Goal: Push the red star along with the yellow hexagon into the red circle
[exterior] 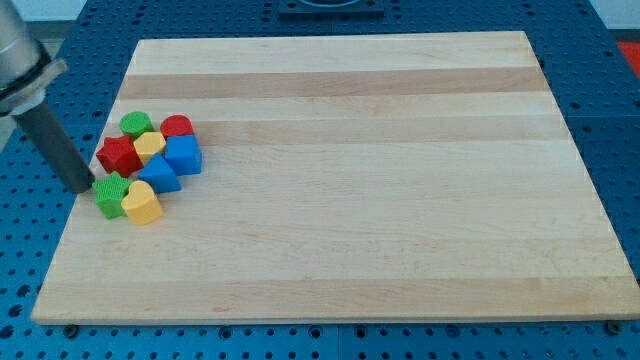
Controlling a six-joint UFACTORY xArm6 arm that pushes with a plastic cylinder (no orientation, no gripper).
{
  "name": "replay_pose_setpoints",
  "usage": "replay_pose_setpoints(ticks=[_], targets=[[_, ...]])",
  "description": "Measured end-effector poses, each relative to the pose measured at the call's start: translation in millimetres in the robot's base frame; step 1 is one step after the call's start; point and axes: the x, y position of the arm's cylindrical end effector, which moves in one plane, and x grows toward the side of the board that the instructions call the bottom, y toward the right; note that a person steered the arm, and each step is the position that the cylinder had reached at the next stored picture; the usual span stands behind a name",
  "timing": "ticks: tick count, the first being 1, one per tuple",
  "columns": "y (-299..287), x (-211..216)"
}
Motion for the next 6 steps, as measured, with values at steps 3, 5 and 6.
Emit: replay_pose_setpoints(ticks=[3, 5, 6], targets=[[44, -24], [70, -47], [73, -49]])
